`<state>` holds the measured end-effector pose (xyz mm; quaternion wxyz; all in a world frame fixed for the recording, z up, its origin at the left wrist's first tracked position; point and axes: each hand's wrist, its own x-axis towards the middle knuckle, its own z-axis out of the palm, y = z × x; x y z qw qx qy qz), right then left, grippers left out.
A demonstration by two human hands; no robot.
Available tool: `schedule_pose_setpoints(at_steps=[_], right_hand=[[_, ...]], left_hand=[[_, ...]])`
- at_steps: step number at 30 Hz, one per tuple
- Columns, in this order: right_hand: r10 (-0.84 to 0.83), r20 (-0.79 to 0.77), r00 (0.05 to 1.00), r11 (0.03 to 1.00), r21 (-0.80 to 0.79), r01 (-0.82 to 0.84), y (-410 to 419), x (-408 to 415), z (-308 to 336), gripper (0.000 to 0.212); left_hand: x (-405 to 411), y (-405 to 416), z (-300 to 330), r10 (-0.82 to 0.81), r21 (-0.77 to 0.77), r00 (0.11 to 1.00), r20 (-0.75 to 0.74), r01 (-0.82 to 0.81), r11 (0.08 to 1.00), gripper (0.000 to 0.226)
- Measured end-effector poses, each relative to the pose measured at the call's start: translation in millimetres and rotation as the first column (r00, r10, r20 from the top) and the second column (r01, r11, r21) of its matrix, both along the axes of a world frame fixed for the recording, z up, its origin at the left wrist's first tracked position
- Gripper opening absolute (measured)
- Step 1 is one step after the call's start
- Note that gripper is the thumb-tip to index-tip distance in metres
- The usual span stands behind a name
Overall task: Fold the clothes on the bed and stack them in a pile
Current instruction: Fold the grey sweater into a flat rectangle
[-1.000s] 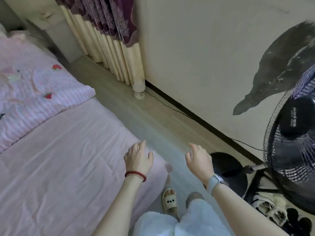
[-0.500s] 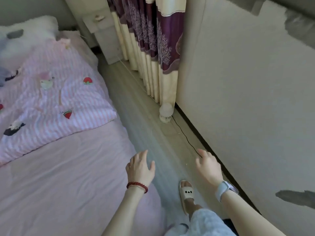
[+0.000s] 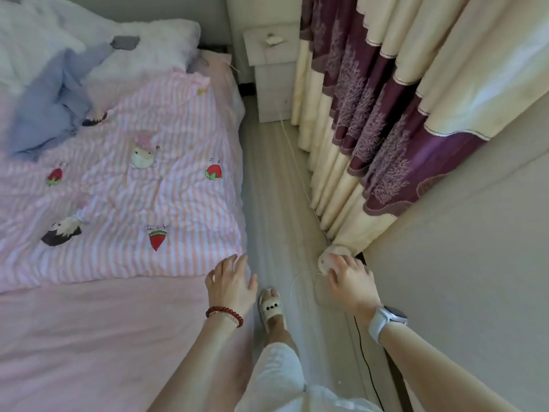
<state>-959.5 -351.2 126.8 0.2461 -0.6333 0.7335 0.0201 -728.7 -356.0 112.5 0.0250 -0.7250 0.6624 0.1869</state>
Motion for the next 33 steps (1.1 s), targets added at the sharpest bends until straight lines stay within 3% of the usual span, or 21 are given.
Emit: schedule_pose_setpoints(at_steps=[11, 19, 24, 28, 33], right_hand=[[0.211, -0.006, 0.977, 0.977, -0.036, -0.211, -282, 83, 26, 0.044], [0.501, 0.003, 0.866, 0.863, -0.076, -0.499, -500, 140, 8, 0.044], [0.686, 0.021, 0.727, 0.724, -0.105, -0.681, -627, 205, 21, 0.042], [0.815, 0.055, 0.577, 0.579, -0.09, -0.81, -700, 282, 29, 0.027], [0.927, 0.054, 0.372, 0.375, -0.071, -0.924, -766, 394, 21, 0.045]], left_hand=[[73, -239, 21, 0.202, -0.008, 0.979, -0.018, -0.202, 0.979, 0.052], [129, -405, 10, 0.469, -0.012, 0.882, -0.041, -0.47, 0.883, 0.051], [172, -494, 21, 0.686, -0.006, 0.721, -0.101, -0.69, 0.724, 0.05], [219, -538, 27, 0.788, -0.027, 0.603, -0.125, -0.796, 0.605, 0.049], [314, -579, 15, 0.875, -0.042, 0.473, -0.104, -0.881, 0.472, 0.049]])
